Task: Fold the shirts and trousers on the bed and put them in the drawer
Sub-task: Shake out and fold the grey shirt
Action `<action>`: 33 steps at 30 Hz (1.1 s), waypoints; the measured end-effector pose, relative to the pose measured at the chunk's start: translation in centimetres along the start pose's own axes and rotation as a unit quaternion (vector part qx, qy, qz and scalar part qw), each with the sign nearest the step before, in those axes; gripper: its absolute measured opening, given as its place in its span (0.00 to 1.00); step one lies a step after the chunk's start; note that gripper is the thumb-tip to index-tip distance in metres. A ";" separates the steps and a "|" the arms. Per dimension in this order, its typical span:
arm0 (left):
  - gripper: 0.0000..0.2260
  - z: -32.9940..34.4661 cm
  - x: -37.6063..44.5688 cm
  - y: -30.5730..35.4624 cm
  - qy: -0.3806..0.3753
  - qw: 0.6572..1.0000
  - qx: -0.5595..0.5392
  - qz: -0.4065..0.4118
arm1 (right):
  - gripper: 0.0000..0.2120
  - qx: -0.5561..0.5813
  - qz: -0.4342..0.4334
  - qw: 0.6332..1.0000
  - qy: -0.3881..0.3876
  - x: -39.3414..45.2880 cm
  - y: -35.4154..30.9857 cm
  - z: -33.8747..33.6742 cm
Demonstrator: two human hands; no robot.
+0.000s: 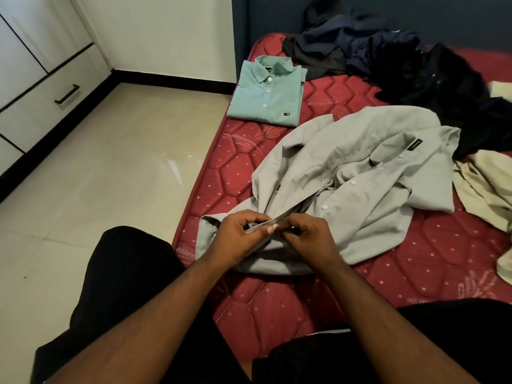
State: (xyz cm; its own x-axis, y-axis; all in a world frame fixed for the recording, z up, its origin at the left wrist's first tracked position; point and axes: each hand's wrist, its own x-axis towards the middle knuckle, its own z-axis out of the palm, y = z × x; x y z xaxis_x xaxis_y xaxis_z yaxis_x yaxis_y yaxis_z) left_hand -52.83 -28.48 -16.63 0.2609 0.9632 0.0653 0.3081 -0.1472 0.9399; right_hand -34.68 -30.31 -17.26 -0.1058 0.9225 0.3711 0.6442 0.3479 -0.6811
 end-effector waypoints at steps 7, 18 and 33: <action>0.08 0.2 -0.6 -0.6 0.042 0.985 0.086 0.143 | 0.14 -0.004 0.065 0.996 -0.057 0.4 -0.3 -0.5; 0.09 1.1 -0.5 -1.2 0.121 0.915 0.268 0.277 | 0.14 -0.047 0.104 0.993 -0.023 0.4 -0.1 0.1; 0.12 2.0 -0.2 -0.5 0.171 0.913 0.309 0.205 | 0.12 -0.030 0.122 0.991 -0.043 0.8 -0.8 -0.1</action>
State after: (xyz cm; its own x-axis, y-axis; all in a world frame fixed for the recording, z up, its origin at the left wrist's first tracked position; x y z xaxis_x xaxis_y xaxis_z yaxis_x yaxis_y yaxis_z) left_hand -51.19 -29.04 -17.79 0.2022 0.7970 0.5692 0.7336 -0.5083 0.4510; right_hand -35.19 -29.86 -16.34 -0.0042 0.9898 0.1423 0.7025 0.1041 -0.7040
